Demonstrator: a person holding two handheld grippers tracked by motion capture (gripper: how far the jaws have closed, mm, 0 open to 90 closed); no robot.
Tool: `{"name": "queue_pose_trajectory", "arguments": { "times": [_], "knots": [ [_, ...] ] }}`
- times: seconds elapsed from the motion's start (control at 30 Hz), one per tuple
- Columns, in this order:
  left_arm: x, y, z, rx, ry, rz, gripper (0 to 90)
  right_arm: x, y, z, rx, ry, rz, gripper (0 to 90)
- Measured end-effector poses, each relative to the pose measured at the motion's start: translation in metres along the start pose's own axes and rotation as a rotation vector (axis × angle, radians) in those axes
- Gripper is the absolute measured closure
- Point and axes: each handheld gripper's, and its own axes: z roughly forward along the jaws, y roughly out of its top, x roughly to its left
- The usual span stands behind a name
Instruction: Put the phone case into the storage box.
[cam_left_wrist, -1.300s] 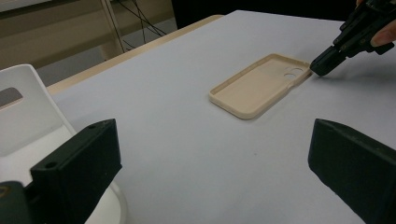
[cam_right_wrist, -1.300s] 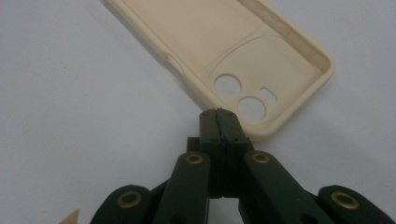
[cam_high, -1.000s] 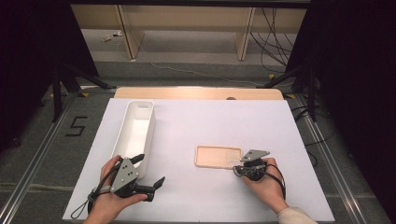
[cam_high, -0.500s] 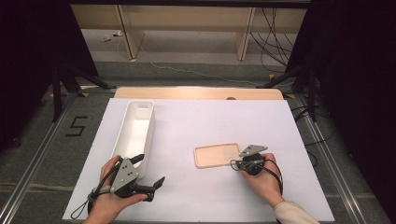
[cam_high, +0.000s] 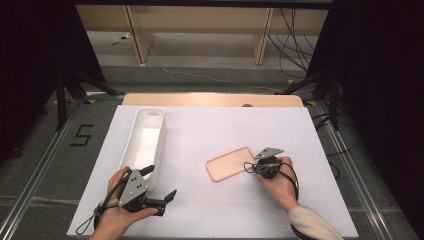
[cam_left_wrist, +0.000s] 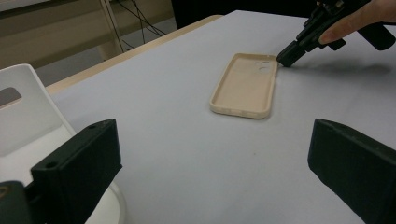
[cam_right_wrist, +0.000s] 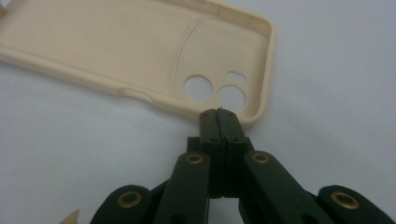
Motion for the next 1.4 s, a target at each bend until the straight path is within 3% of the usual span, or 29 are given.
{"name": "queue_pose_trajectory", "arguments": {
  "times": [0.47,0.77,1.4],
  "knots": [
    [0.0,0.0,0.0,-0.001,-0.005,0.0,2.0,-0.009,0.024,0.024,-0.025,-0.048,-0.003,90.0],
    [0.0,0.0,0.0,0.0,-0.003,-0.002,2.0,-0.016,0.035,0.036,-0.042,-0.049,0.015,90.0],
    [0.0,0.0,-0.001,0.003,-0.001,0.001,1.9,-0.028,0.051,0.051,-0.046,-0.051,-0.027,90.0]
  ]
}}
